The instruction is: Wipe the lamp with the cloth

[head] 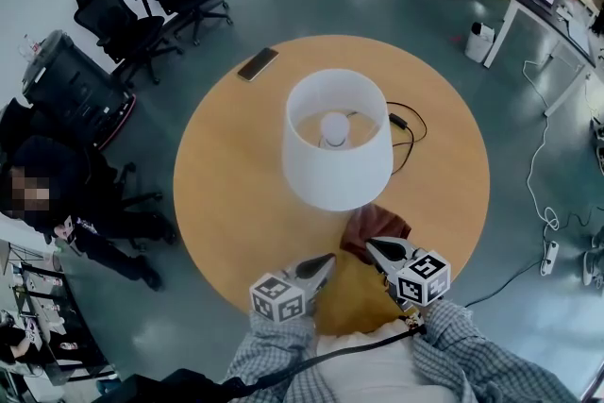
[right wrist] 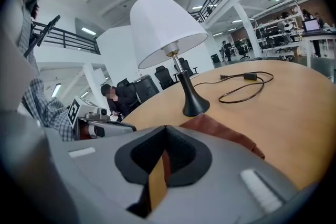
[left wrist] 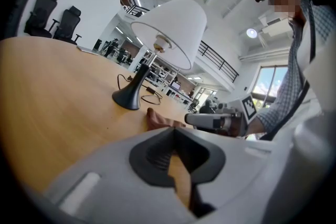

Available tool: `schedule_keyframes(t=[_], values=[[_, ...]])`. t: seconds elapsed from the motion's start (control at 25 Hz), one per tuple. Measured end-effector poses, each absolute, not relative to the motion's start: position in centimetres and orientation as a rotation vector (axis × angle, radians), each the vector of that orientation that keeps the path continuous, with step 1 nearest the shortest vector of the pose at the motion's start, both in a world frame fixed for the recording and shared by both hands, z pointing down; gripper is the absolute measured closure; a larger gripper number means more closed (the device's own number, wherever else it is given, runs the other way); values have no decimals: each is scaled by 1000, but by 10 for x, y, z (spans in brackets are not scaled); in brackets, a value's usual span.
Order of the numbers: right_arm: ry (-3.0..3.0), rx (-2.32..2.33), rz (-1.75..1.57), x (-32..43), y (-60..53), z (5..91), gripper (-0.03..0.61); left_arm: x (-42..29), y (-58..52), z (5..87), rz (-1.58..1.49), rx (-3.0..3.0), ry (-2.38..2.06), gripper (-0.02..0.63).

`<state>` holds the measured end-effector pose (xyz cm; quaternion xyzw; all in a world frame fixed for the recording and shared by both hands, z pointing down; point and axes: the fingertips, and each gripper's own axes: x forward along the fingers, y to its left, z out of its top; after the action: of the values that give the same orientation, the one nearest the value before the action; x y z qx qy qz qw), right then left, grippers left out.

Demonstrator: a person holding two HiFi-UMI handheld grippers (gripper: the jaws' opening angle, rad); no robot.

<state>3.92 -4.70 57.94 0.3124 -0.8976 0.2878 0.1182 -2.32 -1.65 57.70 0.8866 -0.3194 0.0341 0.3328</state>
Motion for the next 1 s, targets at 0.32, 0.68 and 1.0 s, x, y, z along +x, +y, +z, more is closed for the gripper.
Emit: schedule_keyframes(t=[0.32, 0.68, 1.0], values=[[-2613, 910, 833, 40, -47, 581, 575, -22, -17, 578, 95, 2314, -835, 614], [-2597, 909, 841, 41, -46, 585, 575, -20, -17, 579, 104, 2313, -834, 614], [-2593, 909, 849, 40, -45, 585, 575, -19, -16, 579, 108, 2313, -827, 614]])
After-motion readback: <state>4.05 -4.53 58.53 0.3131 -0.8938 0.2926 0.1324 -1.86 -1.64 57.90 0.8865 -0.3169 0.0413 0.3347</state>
